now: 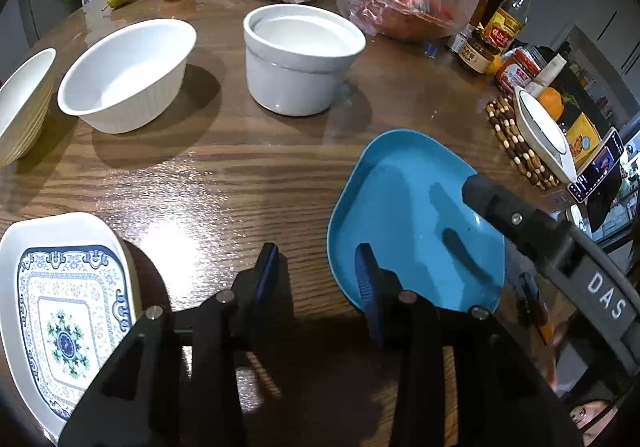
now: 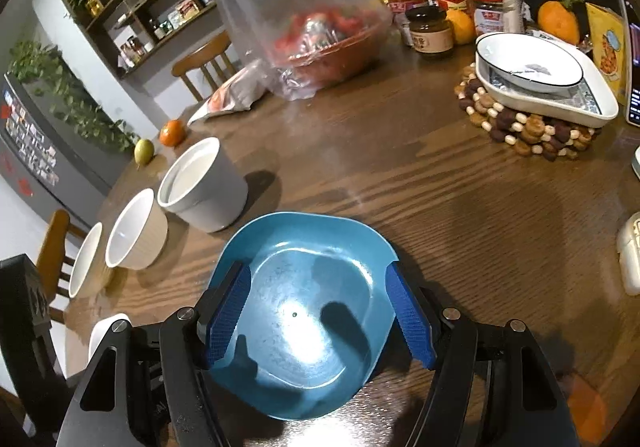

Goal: Organize plates and bowls
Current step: 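Lift the teal plate and carry it toward the blue-patterned plate stack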

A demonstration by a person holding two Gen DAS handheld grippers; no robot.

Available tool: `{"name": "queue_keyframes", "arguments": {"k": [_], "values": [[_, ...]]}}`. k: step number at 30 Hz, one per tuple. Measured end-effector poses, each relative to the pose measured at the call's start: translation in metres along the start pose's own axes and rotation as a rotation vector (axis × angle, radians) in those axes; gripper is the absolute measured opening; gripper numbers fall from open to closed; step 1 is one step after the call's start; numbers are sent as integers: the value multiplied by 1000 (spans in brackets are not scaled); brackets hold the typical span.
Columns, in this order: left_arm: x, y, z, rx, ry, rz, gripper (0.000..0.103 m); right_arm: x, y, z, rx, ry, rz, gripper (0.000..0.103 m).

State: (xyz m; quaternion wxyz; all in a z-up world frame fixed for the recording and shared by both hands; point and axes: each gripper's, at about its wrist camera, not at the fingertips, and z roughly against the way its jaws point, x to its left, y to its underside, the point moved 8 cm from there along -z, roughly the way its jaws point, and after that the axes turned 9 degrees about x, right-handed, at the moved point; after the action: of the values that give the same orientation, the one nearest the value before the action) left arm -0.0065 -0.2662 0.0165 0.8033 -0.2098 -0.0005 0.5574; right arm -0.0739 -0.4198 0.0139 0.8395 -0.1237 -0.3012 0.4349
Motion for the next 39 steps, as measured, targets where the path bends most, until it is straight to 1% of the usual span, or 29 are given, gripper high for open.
{"name": "queue_keyframes", "arguments": {"k": [2, 7, 10, 13, 15, 17, 19, 20, 21, 22, 24, 25, 29, 34, 39], "values": [[-2, 1, -1, 4, 2, -5, 37, -3, 1, -2, 13, 13, -7, 72], [-3, 1, -2, 2, -2, -3, 37, -6, 1, 0, 8, 10, -14, 72], [-3, 0, -1, 0, 4, 1, 37, -6, -1, 7, -7, -3, -10, 72], [-4, 0, -1, -4, 9, 1, 37, -9, -5, 17, -37, 18, -14, 72], [-5, 0, -1, -1, 12, -1, 37, -12, -6, 14, -30, 30, -17, 72], [-6, 0, -2, 1, 16, -4, 37, -15, -4, 5, -2, 34, -23, 72], [-7, 0, -3, -1, 19, -6, 37, -17, -1, -3, 19, 37, -26, 69], [-7, 0, -3, -2, 20, -6, 36, -17, 0, -8, 33, 40, -26, 64], [-8, 0, -3, -2, 22, -8, 32, -16, 2, -12, 43, 42, -25, 59], [-9, 0, -3, -2, 27, -13, 31, -15, 4, -15, 55, 40, -20, 58], [-11, 1, -4, -2, 26, -24, 27, -11, 7, -21, 72, 20, -8, 49], [-11, 0, -3, -9, 12, -28, 26, -8, 8, -22, 68, 25, 4, 48], [-6, 1, -1, -16, 7, -19, 26, -4, 8, -23, 56, 41, 11, 45], [-3, 4, 11, -49, -11, -25, 27, 3, 13, -19, 44, 43, 23, 45], [2, 8, 25, -76, -4, -22, 27, 15, 14, -7, 14, 33, 43, 45]]}}
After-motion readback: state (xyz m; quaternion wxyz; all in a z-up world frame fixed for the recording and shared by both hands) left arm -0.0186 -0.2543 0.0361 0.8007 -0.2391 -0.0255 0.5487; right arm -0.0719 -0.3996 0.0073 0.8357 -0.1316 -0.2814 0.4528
